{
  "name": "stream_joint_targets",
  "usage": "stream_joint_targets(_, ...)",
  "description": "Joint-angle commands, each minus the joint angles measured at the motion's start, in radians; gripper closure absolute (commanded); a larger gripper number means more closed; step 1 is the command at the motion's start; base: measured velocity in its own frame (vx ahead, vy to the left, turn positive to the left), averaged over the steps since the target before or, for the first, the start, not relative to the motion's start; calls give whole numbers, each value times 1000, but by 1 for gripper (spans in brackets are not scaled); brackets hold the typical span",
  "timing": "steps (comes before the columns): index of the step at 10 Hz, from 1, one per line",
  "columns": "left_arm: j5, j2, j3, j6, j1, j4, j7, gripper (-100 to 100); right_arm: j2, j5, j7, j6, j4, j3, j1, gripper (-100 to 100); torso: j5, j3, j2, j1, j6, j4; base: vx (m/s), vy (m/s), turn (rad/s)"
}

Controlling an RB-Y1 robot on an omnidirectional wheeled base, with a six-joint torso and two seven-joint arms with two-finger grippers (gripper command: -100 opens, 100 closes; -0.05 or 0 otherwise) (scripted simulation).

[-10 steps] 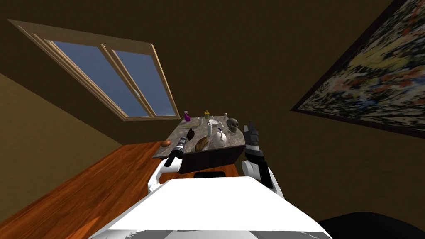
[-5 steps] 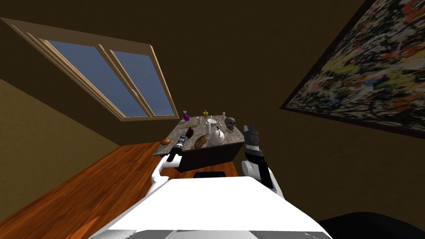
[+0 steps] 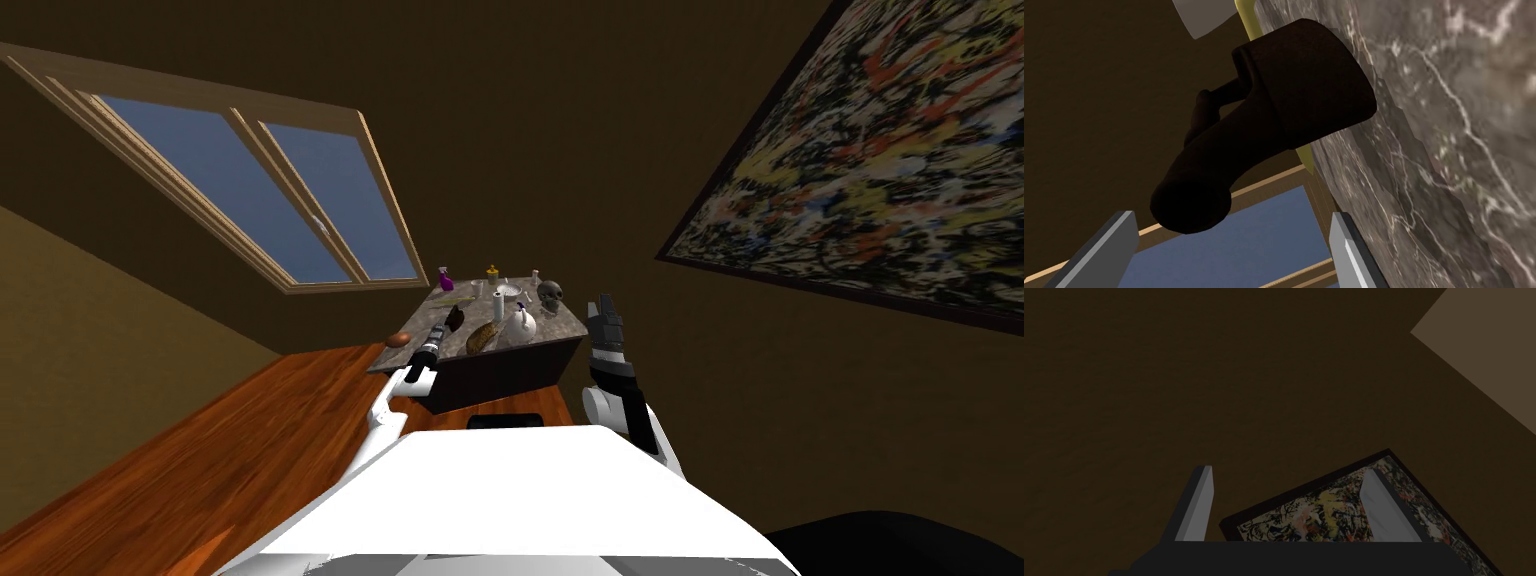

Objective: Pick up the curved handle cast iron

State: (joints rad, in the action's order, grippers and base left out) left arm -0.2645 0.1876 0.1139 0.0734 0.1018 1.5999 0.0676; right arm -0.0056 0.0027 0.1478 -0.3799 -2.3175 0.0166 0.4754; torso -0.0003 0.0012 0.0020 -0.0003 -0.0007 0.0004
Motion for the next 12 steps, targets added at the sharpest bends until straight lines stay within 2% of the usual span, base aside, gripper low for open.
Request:
stream_joint_targets(1, -50, 26, 47, -33, -50, -50, 50, -100, 0, 0, 0, 0, 0, 0, 0, 0, 0, 0, 0, 0, 0, 0, -78, -37, -165)
stream_joint_targets(2, -74, 26, 47, -33, -69, -77, 71, -100, 0, 0, 0, 0, 0, 0, 0, 0, 0, 1, 3, -2, 1, 0, -103, -31, -97)
stream_joint_targets(3, -74, 26, 47, -33, -89, -107, 74, -100, 0, 0, 0, 0, 0, 0, 0, 0, 0, 2, 4, -2, 0, 1, -51, -11, 8)
stream_joint_targets(4, -74, 26, 47, -33, -89, -133, 74, -100, 0, 0, 0, 0, 0, 0, 0, 0, 0, 1, 2, -1, 0, 1, -4, -3, 10)
stream_joint_targets(5, -119, 55, 92, -62, -131, -158, 126, -100, 0, 0, 0, 0, 0, 0, 0, 0, 0, 0, 0, 0, 0, 0, -59, -20, -180)
stream_joint_targets(6, -145, 55, 92, -62, -169, -201, 148, -100, 0, 0, 0, 0, 0, 0, 0, 0, 0, 1, 1, -1, 1, 0, -91, -34, -86)
stream_joint_targets(8, -145, 55, 92, -62, -172, -248, 148, -100, 0, 0, 0, 0, 0, 0, 0, 0, 0, 1, 2, -1, 0, 0, -37, -19, 17)
stream_joint_targets(9, -195, 84, 137, -92, -217, -282, 197, -100, 0, 0, 0, 0, 0, 0, 0, 0, 0, 0, 0, 0, 0, 0, -77, -42, -177)
stream_joint_targets(10, -216, 84, 137, -92, -249, -315, 222, -100, 0, 0, 0, 0, 0, 0, 0, 0, -1, 1, 2, -2, 1, 1, -90, -34, -85)
stream_joint_targets(11, -216, 84, 137, -92, -254, -354, 223, -100, 0, 0, 0, 0, 0, 0, 0, 0, 0, 2, 3, -2, 0, 1, -49, -13, 12)
stream_joint_targets(12, -216, 84, 137, -92, -254, -364, 223, -100, 0, 0, 0, 0, 0, 0, 0, 0, 0, 1, 2, -1, 0, 0, -15, -2, 11)
